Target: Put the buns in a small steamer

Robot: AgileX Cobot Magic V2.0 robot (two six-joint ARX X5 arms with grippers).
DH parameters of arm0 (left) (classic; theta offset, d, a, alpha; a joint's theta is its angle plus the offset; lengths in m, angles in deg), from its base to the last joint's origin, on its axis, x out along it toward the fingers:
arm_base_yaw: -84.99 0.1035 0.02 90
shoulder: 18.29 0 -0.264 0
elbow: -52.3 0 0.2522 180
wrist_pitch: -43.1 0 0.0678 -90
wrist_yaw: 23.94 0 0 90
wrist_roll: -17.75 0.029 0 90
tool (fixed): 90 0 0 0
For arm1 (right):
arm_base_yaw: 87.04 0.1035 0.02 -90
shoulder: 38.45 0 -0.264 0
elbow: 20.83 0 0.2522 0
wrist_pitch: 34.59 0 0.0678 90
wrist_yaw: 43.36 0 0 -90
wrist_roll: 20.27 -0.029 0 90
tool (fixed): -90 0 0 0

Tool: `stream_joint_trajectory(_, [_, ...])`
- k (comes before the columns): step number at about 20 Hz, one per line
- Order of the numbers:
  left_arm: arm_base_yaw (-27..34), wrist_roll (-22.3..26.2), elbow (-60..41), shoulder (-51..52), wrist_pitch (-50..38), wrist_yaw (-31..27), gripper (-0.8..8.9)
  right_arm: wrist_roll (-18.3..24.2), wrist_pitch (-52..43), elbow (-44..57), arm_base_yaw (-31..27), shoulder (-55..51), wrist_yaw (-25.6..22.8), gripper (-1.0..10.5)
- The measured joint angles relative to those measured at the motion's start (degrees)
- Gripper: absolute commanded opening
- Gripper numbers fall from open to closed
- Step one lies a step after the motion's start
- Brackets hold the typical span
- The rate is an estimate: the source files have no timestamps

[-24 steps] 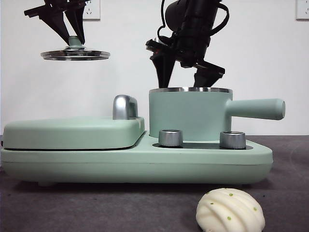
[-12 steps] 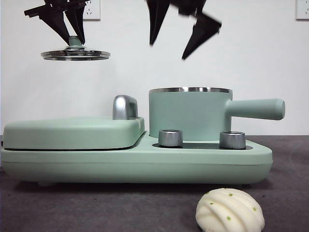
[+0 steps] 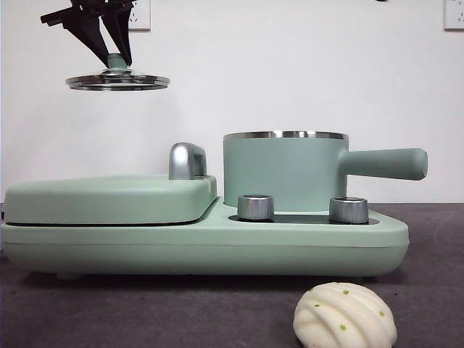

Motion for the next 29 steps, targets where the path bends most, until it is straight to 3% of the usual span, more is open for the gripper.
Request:
stream_joint_trajectory(7, [-0.3,0.0,0.0,0.0,0.0,0.0,0.15,-6.7,-1.3,20.5,9.2,-1.6,-3.2,4.3])
stream_joint_trajectory(11, [-0.3,0.0,0.0,0.0,0.0,0.0,0.15,-10.6,-17.7,32.4,12.5,-1.4,-3.0,4.3])
stream_joint_trajectory(16, [-0.3,0.0,0.0,0.0,0.0,0.0,0.15,-12.2,-32.0,43.6,12.6,-0.4,-3.0,4.3])
stream_joint_trajectory(25, [-0.3,-0.1,0.0,0.0,0.0,0.0,0.15,-12.4,-44.1,46.2,12.3,4.5,-2.7,4.3])
stream_joint_trajectory(29, [-0.3,-0.2,0.0,0.0,0.0,0.0,0.15,-12.4,-44.1,46.2,12.2,6.1,-2.1,2.1])
